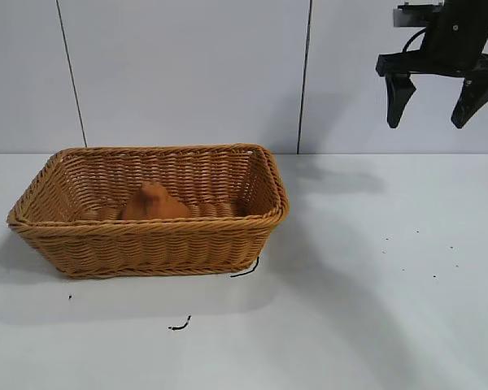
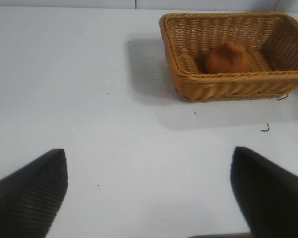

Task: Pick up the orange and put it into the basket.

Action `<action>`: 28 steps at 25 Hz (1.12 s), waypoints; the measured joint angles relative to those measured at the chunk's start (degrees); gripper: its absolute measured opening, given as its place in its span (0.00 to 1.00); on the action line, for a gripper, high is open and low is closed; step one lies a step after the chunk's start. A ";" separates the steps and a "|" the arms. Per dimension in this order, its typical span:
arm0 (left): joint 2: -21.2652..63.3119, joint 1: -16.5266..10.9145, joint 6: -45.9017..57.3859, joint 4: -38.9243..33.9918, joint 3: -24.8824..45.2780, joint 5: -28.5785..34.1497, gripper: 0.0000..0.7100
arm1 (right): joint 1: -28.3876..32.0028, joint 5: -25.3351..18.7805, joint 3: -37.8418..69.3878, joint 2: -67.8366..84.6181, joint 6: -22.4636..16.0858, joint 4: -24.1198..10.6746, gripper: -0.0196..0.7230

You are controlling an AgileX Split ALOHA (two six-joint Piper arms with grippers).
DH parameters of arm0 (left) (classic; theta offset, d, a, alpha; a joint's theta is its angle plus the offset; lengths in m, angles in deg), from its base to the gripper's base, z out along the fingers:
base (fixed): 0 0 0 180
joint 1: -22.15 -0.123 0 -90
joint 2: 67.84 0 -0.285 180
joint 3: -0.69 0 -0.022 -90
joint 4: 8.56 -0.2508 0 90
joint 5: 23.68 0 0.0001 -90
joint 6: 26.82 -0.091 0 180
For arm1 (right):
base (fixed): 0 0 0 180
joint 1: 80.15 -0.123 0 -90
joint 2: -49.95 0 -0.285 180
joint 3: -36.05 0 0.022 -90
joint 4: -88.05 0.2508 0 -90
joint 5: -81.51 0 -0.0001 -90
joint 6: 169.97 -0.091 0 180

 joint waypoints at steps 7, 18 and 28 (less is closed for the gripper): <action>0.00 0.00 0.00 0.00 0.00 0.05 0.90 | 0.00 -0.06 21.55 20.82 1.35 0.00 0.88; 0.00 0.00 0.00 0.00 0.00 0.05 0.90 | 0.00 2.04 53.71 61.09 4.44 0.14 0.88; 0.00 0.00 0.00 0.00 0.00 0.05 0.90 | 0.00 10.49 68.17 96.97 6.81 0.44 0.88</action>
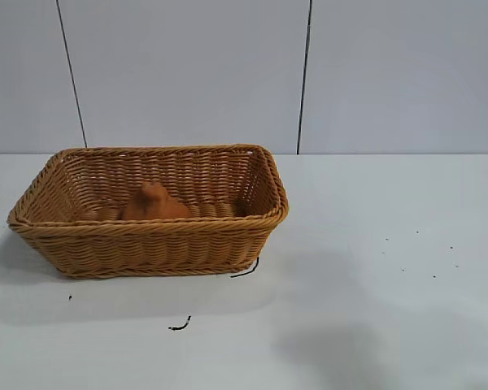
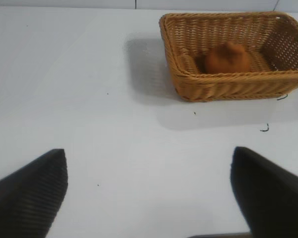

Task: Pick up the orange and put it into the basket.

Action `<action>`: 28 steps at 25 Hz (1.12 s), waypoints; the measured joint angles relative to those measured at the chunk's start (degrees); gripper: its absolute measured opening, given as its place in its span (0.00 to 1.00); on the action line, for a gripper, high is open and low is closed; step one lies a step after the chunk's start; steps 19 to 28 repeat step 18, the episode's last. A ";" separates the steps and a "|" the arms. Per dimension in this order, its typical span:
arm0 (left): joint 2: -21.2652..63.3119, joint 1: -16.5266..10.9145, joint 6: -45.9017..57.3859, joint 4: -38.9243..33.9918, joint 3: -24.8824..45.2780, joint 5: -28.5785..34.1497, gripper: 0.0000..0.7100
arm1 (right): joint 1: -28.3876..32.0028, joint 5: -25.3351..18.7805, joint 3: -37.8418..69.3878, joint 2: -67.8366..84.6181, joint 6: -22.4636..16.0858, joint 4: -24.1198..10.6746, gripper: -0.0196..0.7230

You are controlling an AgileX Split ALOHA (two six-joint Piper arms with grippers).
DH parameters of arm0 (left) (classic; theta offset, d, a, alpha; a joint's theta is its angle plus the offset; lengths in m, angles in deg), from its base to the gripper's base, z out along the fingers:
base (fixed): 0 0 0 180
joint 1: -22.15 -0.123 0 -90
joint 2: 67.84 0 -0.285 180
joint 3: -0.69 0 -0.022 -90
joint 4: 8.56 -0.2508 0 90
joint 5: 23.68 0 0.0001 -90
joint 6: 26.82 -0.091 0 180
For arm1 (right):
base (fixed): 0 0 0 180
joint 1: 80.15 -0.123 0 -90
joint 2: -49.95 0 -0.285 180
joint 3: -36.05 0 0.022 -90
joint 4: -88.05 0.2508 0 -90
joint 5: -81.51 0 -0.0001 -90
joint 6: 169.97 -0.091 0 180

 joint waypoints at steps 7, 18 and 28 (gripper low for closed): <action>0.00 0.00 0.00 0.00 0.00 0.00 0.90 | 0.00 0.05 0.10 14.92 0.00 0.05 0.88; 0.00 0.00 0.00 0.00 0.00 0.00 0.90 | 0.00 0.05 0.10 17.09 0.06 0.10 0.88; 0.00 0.00 0.00 0.00 0.00 0.00 0.90 | 0.00 0.05 0.10 17.09 0.06 0.10 0.88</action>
